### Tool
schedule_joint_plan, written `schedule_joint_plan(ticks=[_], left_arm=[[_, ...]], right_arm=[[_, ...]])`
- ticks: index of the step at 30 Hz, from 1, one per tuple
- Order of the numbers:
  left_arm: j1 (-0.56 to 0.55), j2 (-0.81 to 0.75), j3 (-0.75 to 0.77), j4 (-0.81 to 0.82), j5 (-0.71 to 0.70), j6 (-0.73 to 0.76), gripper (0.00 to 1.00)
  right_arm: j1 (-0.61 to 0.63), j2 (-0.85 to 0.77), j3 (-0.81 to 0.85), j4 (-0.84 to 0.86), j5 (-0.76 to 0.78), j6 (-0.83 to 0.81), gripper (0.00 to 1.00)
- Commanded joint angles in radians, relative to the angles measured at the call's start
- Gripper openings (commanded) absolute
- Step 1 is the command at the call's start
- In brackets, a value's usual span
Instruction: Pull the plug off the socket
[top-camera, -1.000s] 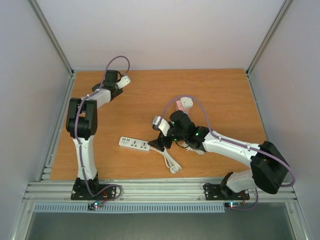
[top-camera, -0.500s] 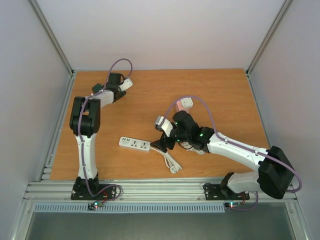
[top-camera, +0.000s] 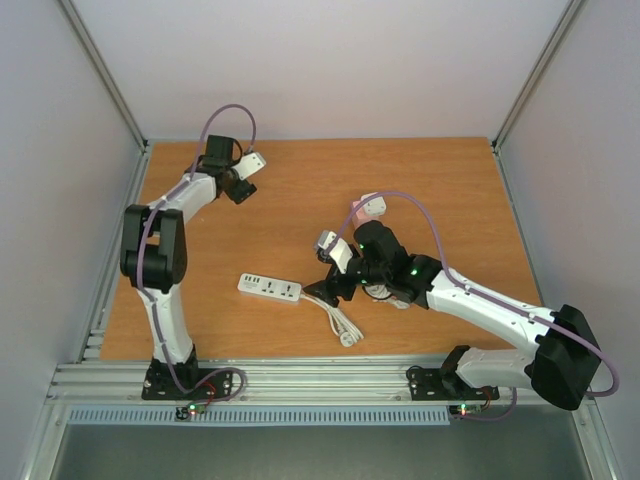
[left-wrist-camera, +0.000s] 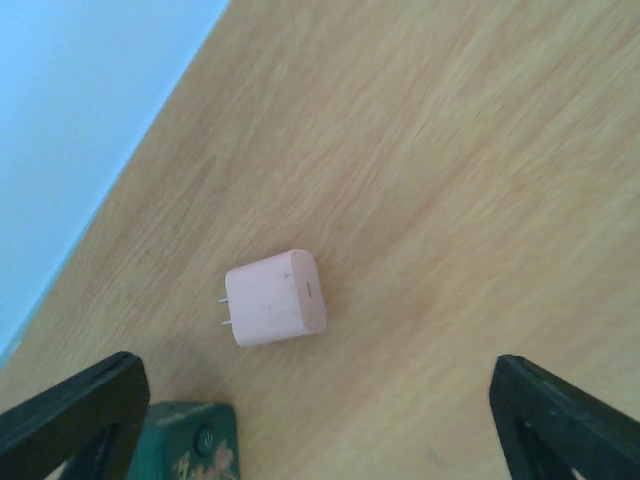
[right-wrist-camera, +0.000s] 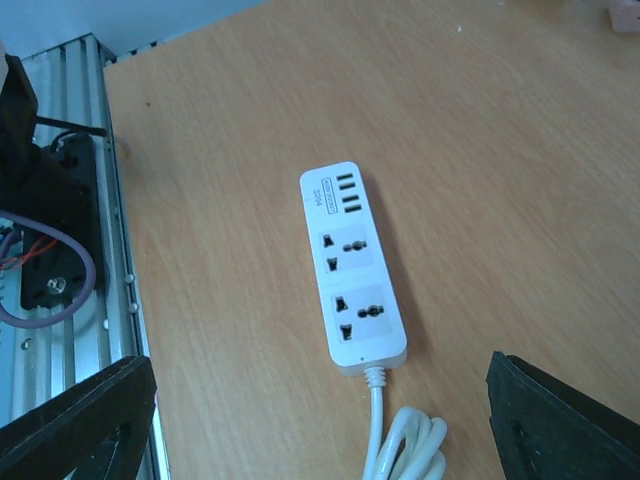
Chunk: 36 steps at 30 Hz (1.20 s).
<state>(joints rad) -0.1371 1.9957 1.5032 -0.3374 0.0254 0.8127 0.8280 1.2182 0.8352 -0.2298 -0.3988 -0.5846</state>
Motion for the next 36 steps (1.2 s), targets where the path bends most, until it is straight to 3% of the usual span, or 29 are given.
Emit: schedule_joint_plan(ticks=[1, 6, 13, 20, 28, 36], left_arm=[[-0.006, -0.146, -0.032, -0.18, 0.164, -0.047, 0.99], [-0.006, -0.295, -0.14, -0.312, 0.239, -0.032, 1.0], [-0.006, -0.393, -0.147, -0.536, 0.451, 0.02, 1.0], [-0.038, -0.499, -0.304, -0.572, 0.487, 0.157, 0.98], [-0.084, -0.48, -0.434, -0.556, 0.506, 0.39, 0.92], [-0.149, -0.498, -0.593, -0.39, 0.486, 0.412, 0.91]], right_arm=[[-0.007, -0.005, 0.053, -0.026, -0.037, 0.045, 0.92], [-0.006, -0.012, 0.079, -0.042, -0.076, 0.055, 0.92], [-0.006, 0.009, 0.091, -0.054, -0.049, 0.048, 0.93], [-0.008, 0.022, 0.084, -0.056, 0.009, 0.032, 0.93], [-0.067, 0.047, 0.076, -0.065, -0.004, 0.016, 0.93], [-0.148, 0.035, 0.058, -0.059, -0.029, 0.008, 0.93]])
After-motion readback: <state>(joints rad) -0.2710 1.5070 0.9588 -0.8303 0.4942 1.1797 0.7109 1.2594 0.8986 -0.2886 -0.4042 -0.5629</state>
